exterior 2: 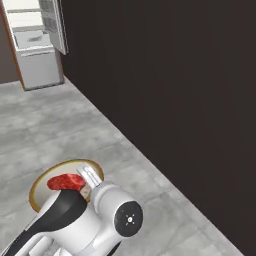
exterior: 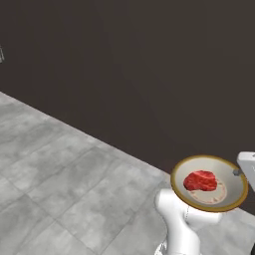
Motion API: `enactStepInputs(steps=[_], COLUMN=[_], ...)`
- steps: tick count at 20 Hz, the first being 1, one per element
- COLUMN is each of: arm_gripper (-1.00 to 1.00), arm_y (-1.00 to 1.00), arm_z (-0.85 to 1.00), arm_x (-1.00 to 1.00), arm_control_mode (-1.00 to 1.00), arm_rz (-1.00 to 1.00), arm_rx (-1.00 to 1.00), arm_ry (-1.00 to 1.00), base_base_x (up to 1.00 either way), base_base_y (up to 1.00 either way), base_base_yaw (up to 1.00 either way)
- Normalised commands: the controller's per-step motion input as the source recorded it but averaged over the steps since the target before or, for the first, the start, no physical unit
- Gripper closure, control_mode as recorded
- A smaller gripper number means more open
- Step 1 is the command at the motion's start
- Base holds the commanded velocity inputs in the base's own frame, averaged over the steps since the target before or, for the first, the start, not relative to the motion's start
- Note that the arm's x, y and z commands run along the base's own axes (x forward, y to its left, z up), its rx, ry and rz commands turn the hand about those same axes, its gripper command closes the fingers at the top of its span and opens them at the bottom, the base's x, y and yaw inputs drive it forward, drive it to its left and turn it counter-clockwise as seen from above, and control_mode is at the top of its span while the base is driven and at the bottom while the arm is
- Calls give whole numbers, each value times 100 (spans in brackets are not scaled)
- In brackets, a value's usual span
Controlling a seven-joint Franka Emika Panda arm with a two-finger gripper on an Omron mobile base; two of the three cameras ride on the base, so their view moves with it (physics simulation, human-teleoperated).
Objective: Place one of the steaks on the plate and the other in the bowl. Then place the bowl in the fridge.
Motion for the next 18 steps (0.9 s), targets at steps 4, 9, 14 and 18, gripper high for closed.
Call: enactStepInputs(steps=[4,9,14,18], arm_gripper=[100,100,100,100], arm_y=[0,0,0,0], arm_z=[0,0,0,0], arm_x=[0,0,0,0], arm_control_mode=[100,100,100,100], arm_rz=[0,0,0,0], arm_rx=[0,0,0,0], arm_ry=[0,0,0,0], base_base_x=[100,100,100,100], base_base_y=[0,2,32,74], base_base_yaw=[30,16,6,2])
